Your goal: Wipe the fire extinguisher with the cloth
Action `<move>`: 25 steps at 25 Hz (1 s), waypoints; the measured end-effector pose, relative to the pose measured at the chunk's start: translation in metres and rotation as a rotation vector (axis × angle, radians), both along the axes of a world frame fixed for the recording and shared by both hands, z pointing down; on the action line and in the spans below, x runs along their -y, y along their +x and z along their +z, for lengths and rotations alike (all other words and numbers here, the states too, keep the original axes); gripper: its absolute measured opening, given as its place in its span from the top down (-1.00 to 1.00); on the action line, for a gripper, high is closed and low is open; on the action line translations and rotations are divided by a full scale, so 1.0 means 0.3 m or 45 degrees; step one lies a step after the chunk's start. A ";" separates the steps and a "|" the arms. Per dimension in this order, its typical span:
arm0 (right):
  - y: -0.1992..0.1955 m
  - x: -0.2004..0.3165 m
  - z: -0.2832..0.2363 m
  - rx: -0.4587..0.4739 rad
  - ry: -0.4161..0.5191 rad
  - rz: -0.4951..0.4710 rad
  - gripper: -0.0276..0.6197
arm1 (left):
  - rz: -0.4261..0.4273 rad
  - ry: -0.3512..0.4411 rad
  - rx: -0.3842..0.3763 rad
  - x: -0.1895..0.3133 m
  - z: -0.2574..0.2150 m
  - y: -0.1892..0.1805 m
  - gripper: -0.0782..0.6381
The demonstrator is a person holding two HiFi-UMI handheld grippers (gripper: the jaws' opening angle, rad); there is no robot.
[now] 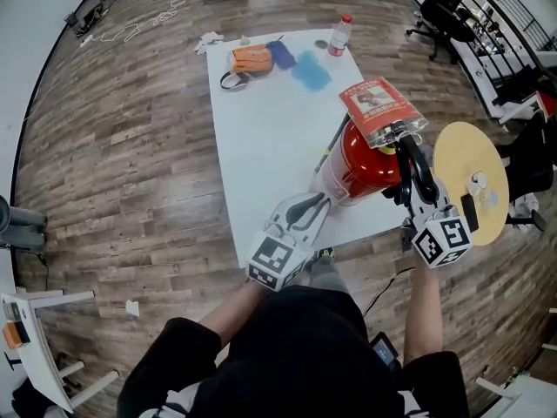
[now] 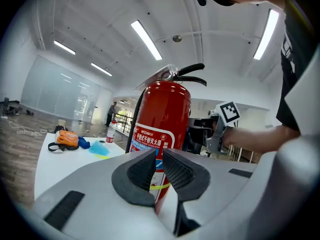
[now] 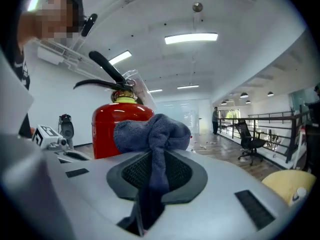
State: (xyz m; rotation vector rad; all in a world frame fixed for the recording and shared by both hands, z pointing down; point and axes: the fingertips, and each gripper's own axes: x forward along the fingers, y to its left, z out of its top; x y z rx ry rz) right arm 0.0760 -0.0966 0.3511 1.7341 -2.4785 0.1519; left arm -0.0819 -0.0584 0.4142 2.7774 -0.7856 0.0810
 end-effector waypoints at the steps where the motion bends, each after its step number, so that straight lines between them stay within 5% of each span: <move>1: 0.002 0.027 0.011 -0.027 -0.012 -0.035 0.70 | -0.003 0.011 0.002 -0.009 -0.014 0.019 0.69; 11: -0.088 0.294 0.062 -0.052 -0.063 -0.820 0.70 | -0.262 0.003 0.193 0.010 -0.028 0.129 0.70; 14: -0.116 0.307 0.089 0.026 -0.068 -1.001 0.70 | -0.360 -0.020 0.233 0.003 -0.019 0.139 0.70; 25: -0.108 0.269 0.094 0.102 0.019 -1.253 0.75 | -0.695 -0.101 0.332 0.004 -0.008 0.144 0.70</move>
